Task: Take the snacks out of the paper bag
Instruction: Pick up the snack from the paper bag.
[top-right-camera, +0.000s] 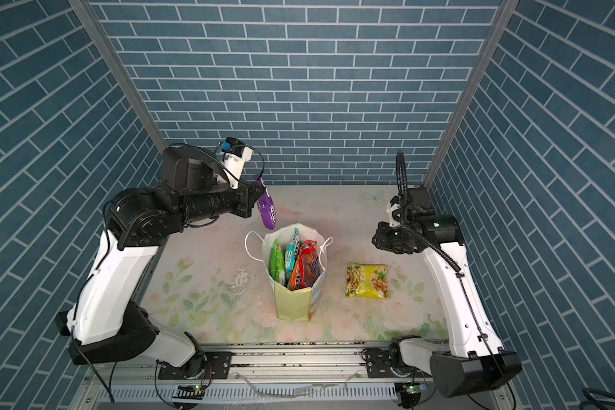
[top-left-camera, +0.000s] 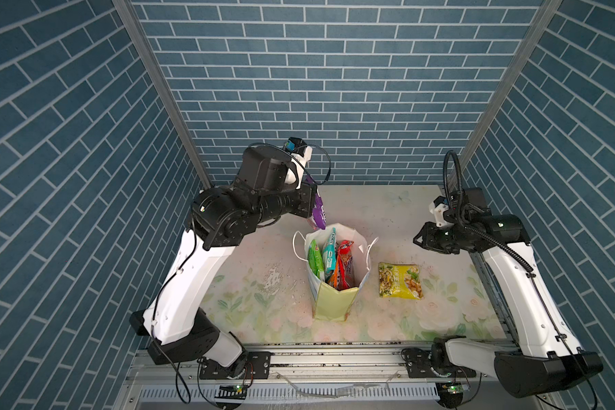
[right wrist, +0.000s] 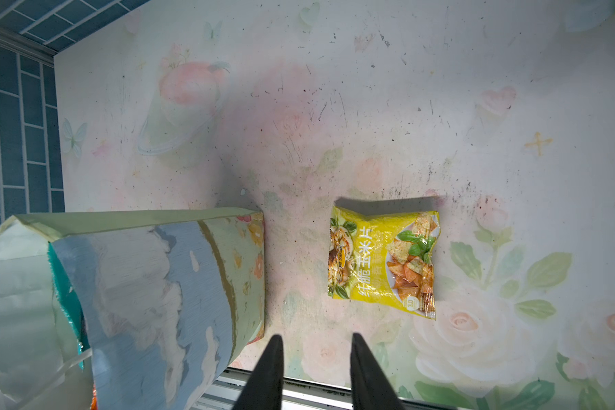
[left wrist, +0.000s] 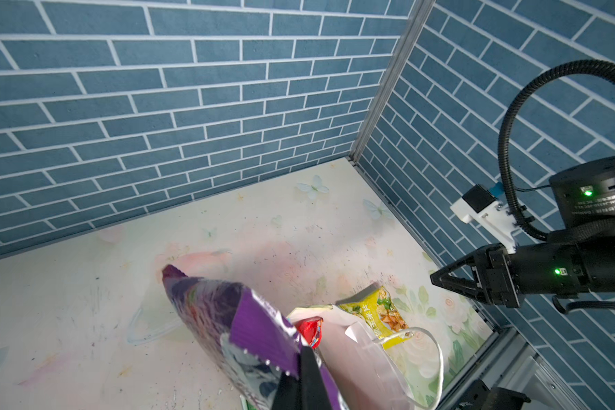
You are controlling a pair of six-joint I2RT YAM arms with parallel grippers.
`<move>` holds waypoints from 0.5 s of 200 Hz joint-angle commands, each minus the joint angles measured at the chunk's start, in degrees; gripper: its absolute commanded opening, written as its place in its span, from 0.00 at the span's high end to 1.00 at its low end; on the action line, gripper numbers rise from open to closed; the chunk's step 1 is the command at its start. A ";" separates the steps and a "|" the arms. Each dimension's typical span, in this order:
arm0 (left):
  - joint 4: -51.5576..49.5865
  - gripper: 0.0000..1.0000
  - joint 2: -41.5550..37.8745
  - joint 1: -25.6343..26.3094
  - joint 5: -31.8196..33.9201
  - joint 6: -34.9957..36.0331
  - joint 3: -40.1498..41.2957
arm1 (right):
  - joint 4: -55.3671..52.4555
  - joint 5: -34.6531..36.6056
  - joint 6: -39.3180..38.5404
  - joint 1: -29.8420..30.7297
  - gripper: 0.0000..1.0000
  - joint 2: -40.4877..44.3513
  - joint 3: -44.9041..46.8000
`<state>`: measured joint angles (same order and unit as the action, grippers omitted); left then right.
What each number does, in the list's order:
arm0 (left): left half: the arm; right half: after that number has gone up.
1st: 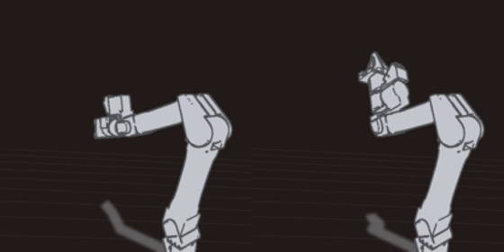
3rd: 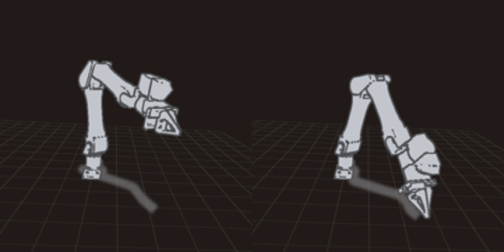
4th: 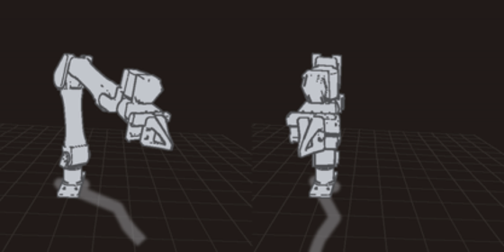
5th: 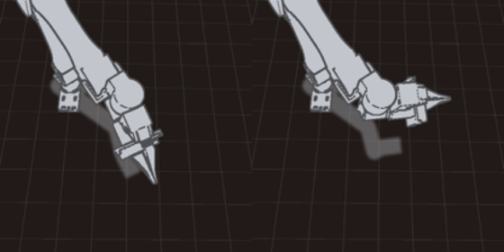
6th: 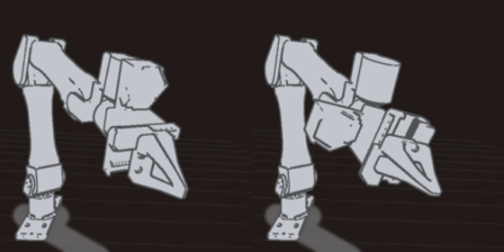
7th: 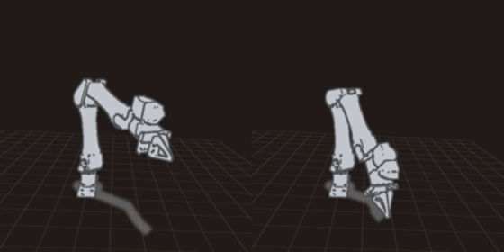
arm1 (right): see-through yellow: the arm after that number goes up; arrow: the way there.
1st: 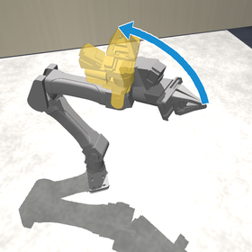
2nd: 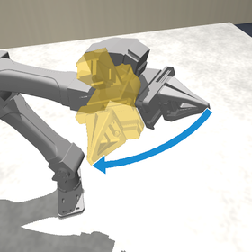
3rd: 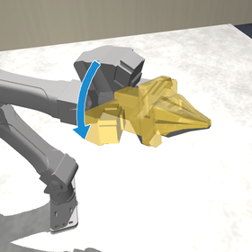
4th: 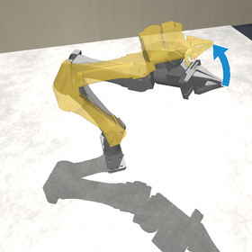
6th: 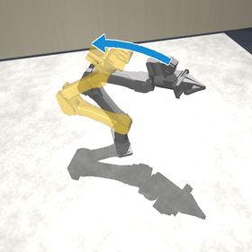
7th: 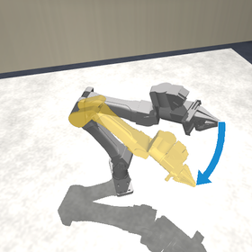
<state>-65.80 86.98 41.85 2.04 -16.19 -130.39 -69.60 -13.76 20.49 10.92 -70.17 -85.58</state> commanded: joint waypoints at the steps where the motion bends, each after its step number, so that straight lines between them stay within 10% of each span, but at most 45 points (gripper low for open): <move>1: 0.12 1.00 -1.67 -1.47 4.51 2.85 -1.25 | -0.38 0.01 -1.20 -0.07 0.67 -0.31 -1.78; 100: -3.15 1.00 -8.25 -7.57 17.19 5.24 9.62 | -1.41 0.27 -1.24 -0.02 0.67 -1.90 -3.36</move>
<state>-69.52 81.30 36.18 17.17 -11.29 -124.92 -69.80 -13.74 20.49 10.92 -71.53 -87.22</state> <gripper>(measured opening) 0.043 0.329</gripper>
